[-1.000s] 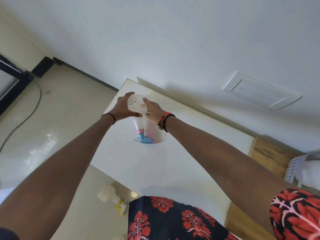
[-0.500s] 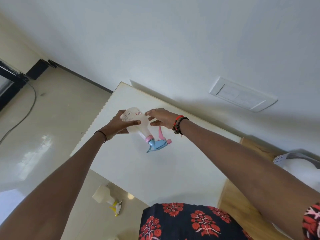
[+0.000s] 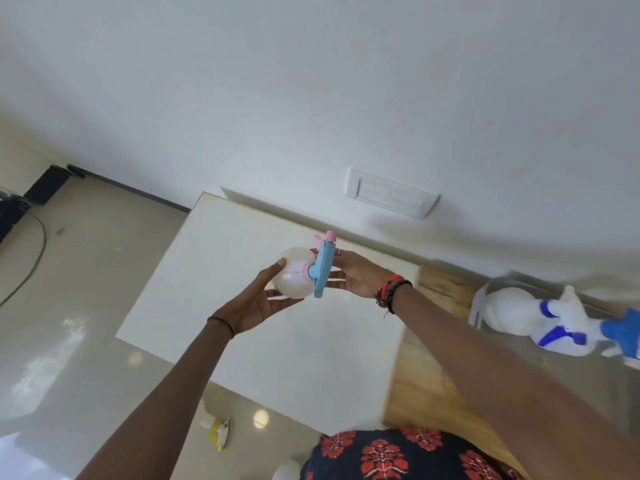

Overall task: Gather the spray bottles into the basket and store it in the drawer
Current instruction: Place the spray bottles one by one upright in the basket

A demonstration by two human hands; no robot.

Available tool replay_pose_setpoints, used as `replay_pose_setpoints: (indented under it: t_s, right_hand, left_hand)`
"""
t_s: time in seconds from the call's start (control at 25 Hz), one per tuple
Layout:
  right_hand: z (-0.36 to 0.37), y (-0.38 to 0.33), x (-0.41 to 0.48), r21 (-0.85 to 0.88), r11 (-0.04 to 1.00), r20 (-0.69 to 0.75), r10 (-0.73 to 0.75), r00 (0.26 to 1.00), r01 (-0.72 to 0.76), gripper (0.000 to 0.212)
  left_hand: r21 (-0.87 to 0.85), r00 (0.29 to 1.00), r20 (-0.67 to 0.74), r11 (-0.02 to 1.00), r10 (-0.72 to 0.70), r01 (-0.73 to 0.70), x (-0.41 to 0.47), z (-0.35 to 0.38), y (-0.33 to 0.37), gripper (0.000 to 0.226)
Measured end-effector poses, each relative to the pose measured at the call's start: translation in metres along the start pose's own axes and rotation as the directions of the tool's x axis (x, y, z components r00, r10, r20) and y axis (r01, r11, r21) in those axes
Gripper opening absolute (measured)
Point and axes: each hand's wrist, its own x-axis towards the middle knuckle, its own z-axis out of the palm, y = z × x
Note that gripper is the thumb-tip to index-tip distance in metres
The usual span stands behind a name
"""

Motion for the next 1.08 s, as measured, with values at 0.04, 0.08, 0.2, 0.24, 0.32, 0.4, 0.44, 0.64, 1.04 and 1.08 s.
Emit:
replay_pose_setpoints:
  t_s: [0.04,0.08,0.2,0.24,0.32,0.4,0.44,0.64,1.04,1.08]
  right_hand:
    - [-0.006,0.007,-0.012,0.018,1.0,-0.016,-0.014,1.0,0.014,0.031]
    - [-0.013,0.016,-0.027,0.025,0.999,-0.027,-0.03,0.999,0.03,0.024]
    - [-0.039,0.045,-0.076,-0.04,0.993,-0.028,-0.115,0.993,0.114,0.032]
    - [-0.048,0.053,-0.093,-0.091,0.986,-0.011,-0.138,0.99,0.136,0.04]
    - [-0.064,0.069,-0.128,-0.203,0.966,0.044,-0.155,0.987,0.161,0.054]
    - [-0.079,0.083,-0.164,-0.306,0.938,0.107,-0.138,0.985,0.164,0.063]
    - [-0.085,0.089,-0.178,-0.346,0.926,0.123,-0.114,0.986,0.15,0.068]
    - [-0.125,0.124,-0.246,-0.488,0.87,0.056,-0.043,0.998,0.065,0.05]
    - [-0.214,0.227,-0.36,-0.21,0.966,-0.352,-0.218,0.91,0.15,0.078]
    - [-0.222,0.238,-0.366,-0.164,0.972,-0.425,-0.221,0.878,0.165,0.078]
  left_hand:
    - [-0.011,0.999,0.032,1.0,-0.017,0.018,-0.001,0.011,-0.009,0.066]
    - [-0.003,0.997,0.064,0.999,-0.036,0.036,-0.003,0.022,-0.018,0.066]
    - [0.062,0.977,0.152,0.988,-0.146,0.138,-0.012,0.05,-0.043,0.07]
    - [0.097,0.964,0.178,0.978,-0.199,0.184,-0.016,0.058,-0.051,0.073]
    - [0.198,0.928,0.217,0.944,-0.304,0.263,-0.023,0.078,-0.064,0.084]
    - [0.303,0.889,0.238,0.9,-0.391,0.314,-0.026,0.105,-0.078,0.092]
    - [0.341,0.871,0.244,0.879,-0.426,0.334,-0.027,0.118,-0.085,0.094]
    - [0.561,0.803,0.204,0.739,-0.559,0.372,-0.024,0.199,-0.119,0.103]
    - [0.533,0.825,0.275,0.792,-0.494,0.297,-0.021,0.335,-0.217,0.066]
    - [0.51,0.836,0.297,0.817,-0.461,0.269,-0.022,0.349,-0.228,0.06]
